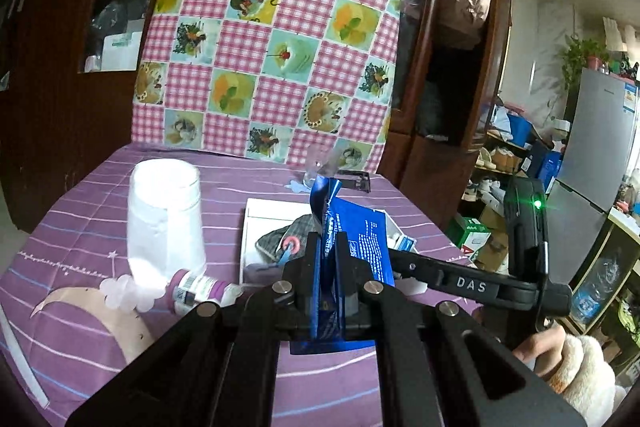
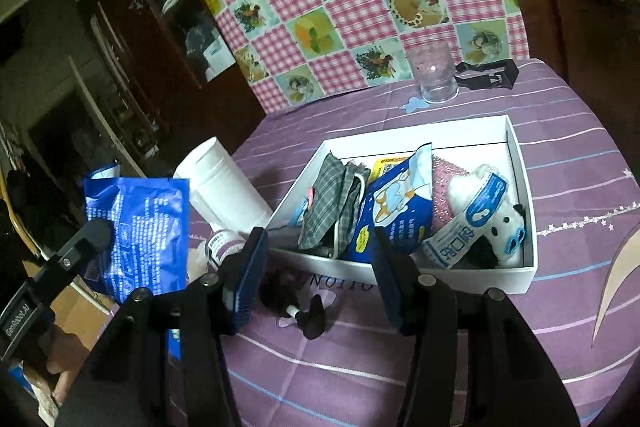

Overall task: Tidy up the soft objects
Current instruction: 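Lift the blue packet and carry it over the tray with the left gripper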

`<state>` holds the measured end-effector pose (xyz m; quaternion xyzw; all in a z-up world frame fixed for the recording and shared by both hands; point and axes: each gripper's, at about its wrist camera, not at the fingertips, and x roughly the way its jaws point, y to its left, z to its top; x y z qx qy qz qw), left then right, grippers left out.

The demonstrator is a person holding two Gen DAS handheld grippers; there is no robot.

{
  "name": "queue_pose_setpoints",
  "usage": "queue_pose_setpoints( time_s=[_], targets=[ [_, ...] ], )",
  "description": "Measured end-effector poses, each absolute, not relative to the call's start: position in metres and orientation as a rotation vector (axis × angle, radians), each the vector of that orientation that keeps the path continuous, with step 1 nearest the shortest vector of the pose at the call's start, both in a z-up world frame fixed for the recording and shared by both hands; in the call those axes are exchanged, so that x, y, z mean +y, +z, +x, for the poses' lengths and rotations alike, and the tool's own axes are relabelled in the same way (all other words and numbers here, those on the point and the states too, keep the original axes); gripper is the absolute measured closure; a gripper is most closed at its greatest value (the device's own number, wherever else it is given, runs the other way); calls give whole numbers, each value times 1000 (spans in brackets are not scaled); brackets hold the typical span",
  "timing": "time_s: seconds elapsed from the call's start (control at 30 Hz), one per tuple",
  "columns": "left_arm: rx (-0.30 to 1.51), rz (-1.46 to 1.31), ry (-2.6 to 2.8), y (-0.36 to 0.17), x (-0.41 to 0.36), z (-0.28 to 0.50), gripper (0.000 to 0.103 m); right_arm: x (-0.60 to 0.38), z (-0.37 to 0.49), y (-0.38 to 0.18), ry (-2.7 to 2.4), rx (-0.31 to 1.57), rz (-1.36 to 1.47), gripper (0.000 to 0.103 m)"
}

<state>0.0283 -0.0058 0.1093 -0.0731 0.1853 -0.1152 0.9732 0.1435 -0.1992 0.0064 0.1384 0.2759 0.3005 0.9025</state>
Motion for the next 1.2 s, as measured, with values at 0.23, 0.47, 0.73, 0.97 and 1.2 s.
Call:
queue_pose_setpoints(
  time_s=[0.23, 0.47, 0.73, 0.97, 1.2],
  targets=[
    [392, -136, -227, 106, -19, 59, 99, -208, 147, 7, 568, 539, 286, 49],
    [413, -190, -252, 103, -21, 95, 99, -210, 161, 10, 539, 505, 285, 49],
    [384, -244, -282, 103, -23, 138, 98, -192, 176, 23, 356, 389, 161, 49],
    [451, -336, -238, 86, -8, 193, 98, -180, 214, 25, 306, 423, 188, 49],
    [599, -290, -169, 37, -11, 223, 96, -162, 230, -12, 281, 489, 76, 49]
  ],
)
